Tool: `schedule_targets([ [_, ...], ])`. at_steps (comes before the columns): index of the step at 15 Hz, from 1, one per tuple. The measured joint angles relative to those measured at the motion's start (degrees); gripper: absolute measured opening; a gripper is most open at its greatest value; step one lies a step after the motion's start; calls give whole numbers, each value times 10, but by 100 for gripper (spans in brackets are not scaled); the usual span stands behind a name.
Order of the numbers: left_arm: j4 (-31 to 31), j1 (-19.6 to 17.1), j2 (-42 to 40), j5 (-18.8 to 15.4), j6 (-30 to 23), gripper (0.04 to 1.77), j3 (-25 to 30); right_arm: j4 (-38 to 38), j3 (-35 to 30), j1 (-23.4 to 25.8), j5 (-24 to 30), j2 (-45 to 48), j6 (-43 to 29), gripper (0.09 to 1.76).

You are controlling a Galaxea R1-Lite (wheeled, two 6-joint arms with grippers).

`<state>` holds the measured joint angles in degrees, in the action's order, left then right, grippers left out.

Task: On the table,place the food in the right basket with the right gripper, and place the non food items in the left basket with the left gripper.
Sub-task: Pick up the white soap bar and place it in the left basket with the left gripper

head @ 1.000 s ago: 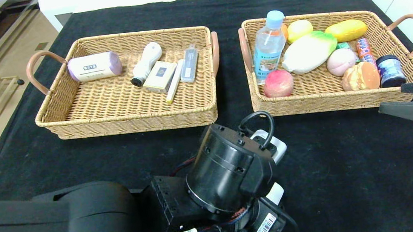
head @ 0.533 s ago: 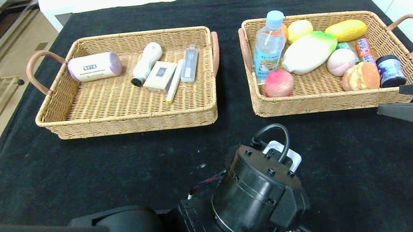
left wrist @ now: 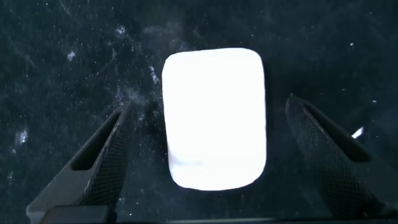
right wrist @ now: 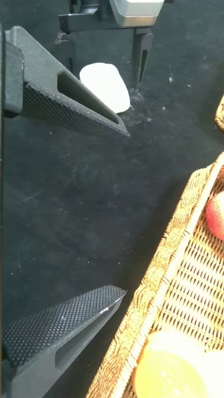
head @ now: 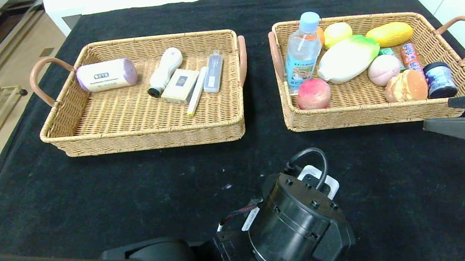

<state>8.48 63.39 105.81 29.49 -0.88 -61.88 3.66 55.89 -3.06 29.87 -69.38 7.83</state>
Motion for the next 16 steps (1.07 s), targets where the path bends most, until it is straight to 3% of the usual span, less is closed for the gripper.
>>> schedule_targets([
  [9,1,1,7,9,0,171,1,0,0,0,0,-1,0,171],
  [10,0,1,7,9,0,149,1,0,0,0,0,-1,0,171],
  [13,0,1,7,8,-1,108,3,0,0,0,0,-1,0,171],
  [16,1,1,7,8,-6,101,5,0,0,0,0,-2,0,171],
])
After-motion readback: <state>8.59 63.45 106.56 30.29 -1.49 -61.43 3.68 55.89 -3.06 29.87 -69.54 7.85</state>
